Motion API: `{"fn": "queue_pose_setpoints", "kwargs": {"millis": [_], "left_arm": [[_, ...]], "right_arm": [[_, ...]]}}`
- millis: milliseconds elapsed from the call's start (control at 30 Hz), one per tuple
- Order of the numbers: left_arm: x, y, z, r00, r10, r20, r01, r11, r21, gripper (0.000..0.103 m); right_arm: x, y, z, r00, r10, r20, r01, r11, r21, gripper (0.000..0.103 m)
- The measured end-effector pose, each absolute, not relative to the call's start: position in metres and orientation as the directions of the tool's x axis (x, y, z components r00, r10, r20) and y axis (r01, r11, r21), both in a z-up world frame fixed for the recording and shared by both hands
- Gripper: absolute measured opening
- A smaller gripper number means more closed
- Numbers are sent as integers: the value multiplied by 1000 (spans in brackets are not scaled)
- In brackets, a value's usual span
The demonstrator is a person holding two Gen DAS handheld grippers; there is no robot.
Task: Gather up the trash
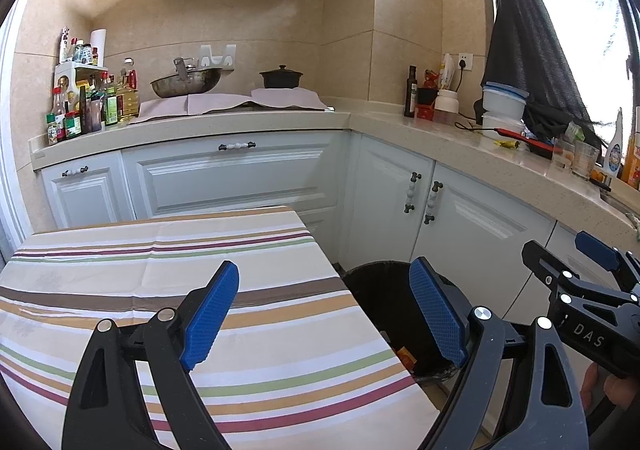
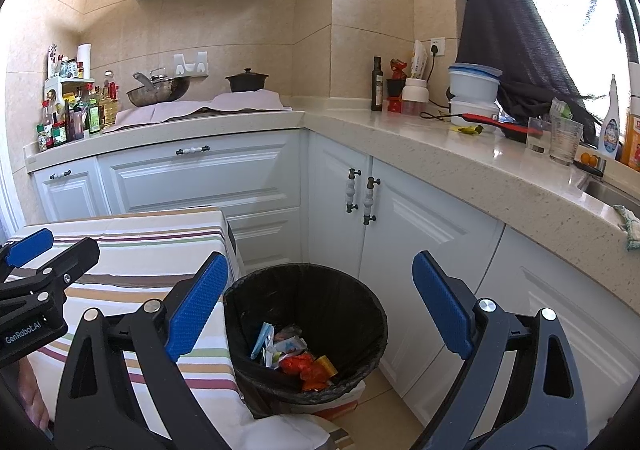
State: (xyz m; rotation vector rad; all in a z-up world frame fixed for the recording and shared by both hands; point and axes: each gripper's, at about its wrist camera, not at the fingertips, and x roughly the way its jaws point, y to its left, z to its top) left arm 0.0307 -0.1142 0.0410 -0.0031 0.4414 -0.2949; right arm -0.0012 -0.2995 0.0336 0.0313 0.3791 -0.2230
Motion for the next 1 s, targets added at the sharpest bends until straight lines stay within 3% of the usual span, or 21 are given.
{"fn": "queue_pose_setpoints", "kwargs": {"millis": [300,667,1000], "left_arm": [[31,-120,37,855,-277,-438,291,956,-36,86],[28,-123,40,886,-257,-387,278,961,-2,89],[50,-111,28,860,-200,-470,227,974,2,89]], "right_arm": [[1,-297,31,904,-205,-375,215,976,-15,92],[4,-297,27,900,-201,-387,211,977,-17,92],[19,-292,21,897,-170,-408,179,984,-17,93]]}}
